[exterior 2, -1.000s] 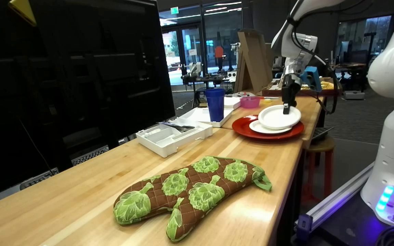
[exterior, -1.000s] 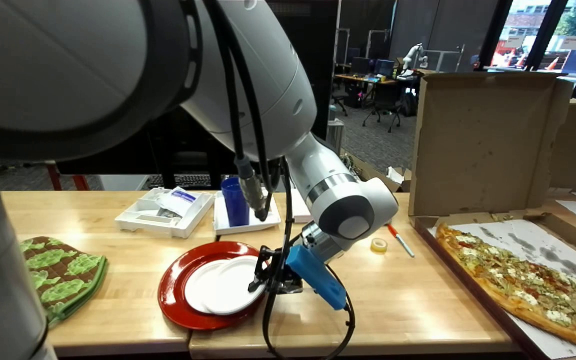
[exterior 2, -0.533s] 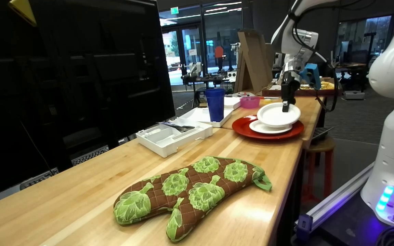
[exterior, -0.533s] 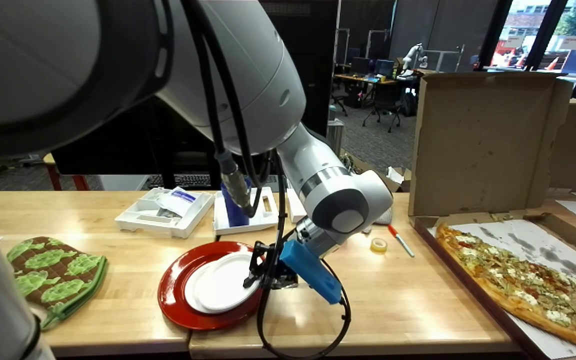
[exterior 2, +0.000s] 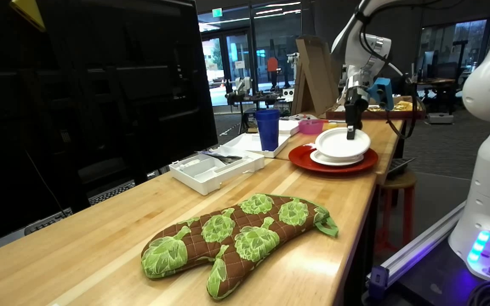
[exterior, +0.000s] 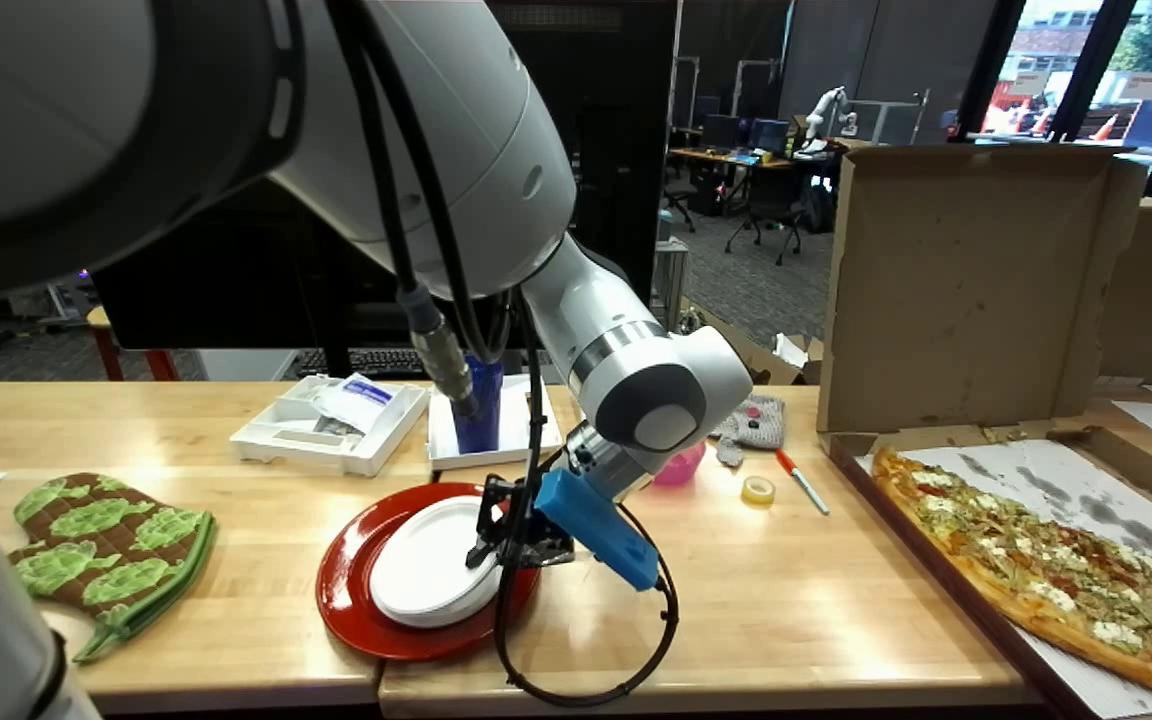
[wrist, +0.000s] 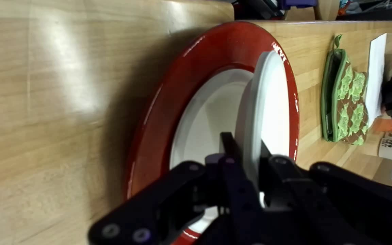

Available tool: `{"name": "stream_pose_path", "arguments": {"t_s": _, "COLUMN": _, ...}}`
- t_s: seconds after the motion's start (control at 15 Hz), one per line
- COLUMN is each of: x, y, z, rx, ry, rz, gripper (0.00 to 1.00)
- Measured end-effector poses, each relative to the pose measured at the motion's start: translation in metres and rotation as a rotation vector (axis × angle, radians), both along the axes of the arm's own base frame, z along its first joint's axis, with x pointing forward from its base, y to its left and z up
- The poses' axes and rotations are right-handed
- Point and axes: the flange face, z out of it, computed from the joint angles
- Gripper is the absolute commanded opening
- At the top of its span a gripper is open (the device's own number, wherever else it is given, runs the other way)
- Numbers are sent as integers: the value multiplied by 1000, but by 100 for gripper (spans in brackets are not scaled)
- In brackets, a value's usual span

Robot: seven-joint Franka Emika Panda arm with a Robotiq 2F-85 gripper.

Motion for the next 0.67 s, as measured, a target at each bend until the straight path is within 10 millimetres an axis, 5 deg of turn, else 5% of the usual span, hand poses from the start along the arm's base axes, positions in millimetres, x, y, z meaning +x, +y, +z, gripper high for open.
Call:
{"name": "stream_pose_path", "arguments": {"t_s": 0.47, "x": 0, "y": 9, "z": -5, "rx": -9, "ry": -1, "rz": 12, "gripper": 3}}
{"name": "stream_pose_path", "arguments": {"t_s": 0.53, "x": 1, "y": 10, "z": -6, "rx": -13, "ry": -3, "rz": 13, "gripper": 39}}
{"name": "stream_pose_path", "arguments": {"t_s": 0.67, "x": 2, "y": 13, "z": -6, "rx": -18, "ry": -7, "rz": 16, "gripper": 43}}
